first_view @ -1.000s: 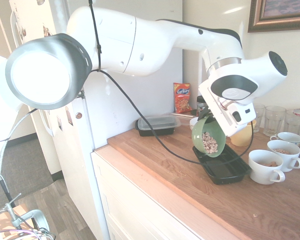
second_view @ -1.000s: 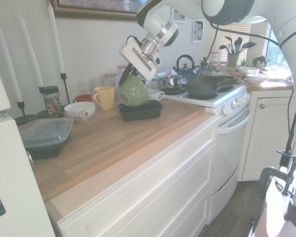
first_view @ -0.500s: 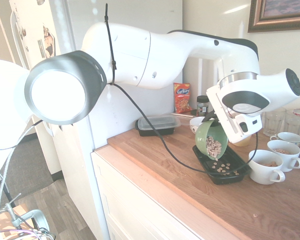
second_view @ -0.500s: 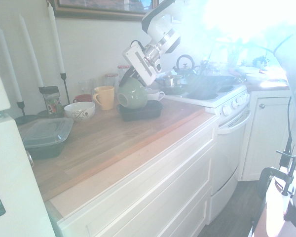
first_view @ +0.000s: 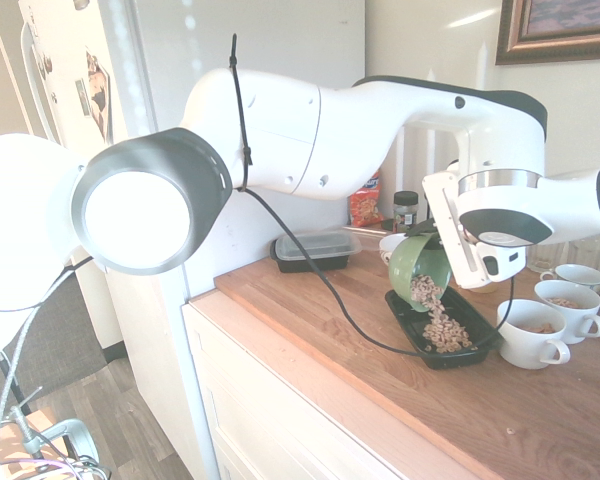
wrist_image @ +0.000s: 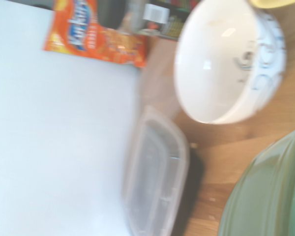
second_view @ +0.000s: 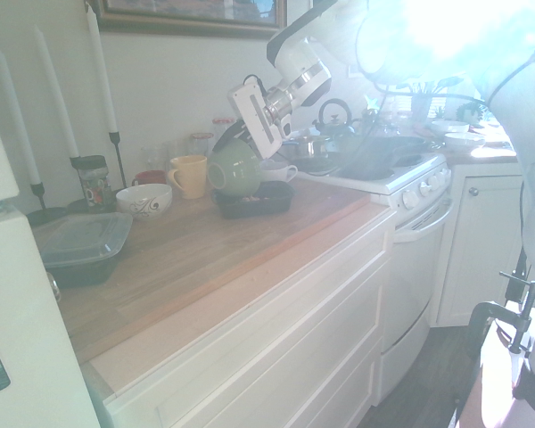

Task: Pour the cereal into the box

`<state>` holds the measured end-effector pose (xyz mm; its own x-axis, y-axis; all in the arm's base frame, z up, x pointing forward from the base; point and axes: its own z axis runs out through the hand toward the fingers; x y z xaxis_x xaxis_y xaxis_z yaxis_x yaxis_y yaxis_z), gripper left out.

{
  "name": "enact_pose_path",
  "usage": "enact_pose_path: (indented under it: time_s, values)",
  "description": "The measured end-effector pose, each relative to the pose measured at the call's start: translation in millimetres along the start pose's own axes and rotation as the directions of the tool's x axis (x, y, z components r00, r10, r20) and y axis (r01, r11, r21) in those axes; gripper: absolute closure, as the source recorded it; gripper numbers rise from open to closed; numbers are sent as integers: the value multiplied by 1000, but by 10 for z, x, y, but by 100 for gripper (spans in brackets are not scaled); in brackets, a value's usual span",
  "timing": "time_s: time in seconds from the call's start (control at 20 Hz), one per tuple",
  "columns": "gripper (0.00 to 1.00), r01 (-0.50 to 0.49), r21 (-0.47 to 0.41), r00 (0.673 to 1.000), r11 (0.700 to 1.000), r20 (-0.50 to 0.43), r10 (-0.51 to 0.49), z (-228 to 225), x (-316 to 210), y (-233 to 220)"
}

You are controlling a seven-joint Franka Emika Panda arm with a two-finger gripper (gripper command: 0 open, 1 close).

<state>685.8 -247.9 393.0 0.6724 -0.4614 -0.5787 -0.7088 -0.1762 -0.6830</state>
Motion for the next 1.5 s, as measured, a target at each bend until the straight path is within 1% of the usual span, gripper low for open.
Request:
enact_pose_path:
  time_s: [0.4,0.75,1.0,1.1,1.25,1.4,1.5]
  values:
    - [100,47,67,998,997,32,-49,-108,-31,-32]
    - [100,55,74,997,996,59,-59,-106,-74,-61]
    - [100,54,66,997,996,56,-58,-104,-3,-38]
    - [100,55,12,998,998,29,-56,-90,-26,-95]
    - [100,101,-114,992,988,-59,-108,3,-247,-435]
    - [100,113,-257,974,960,-164,-159,262,-537,-795]
    - [100,108,-347,951,932,-237,-198,494,-712,-970]
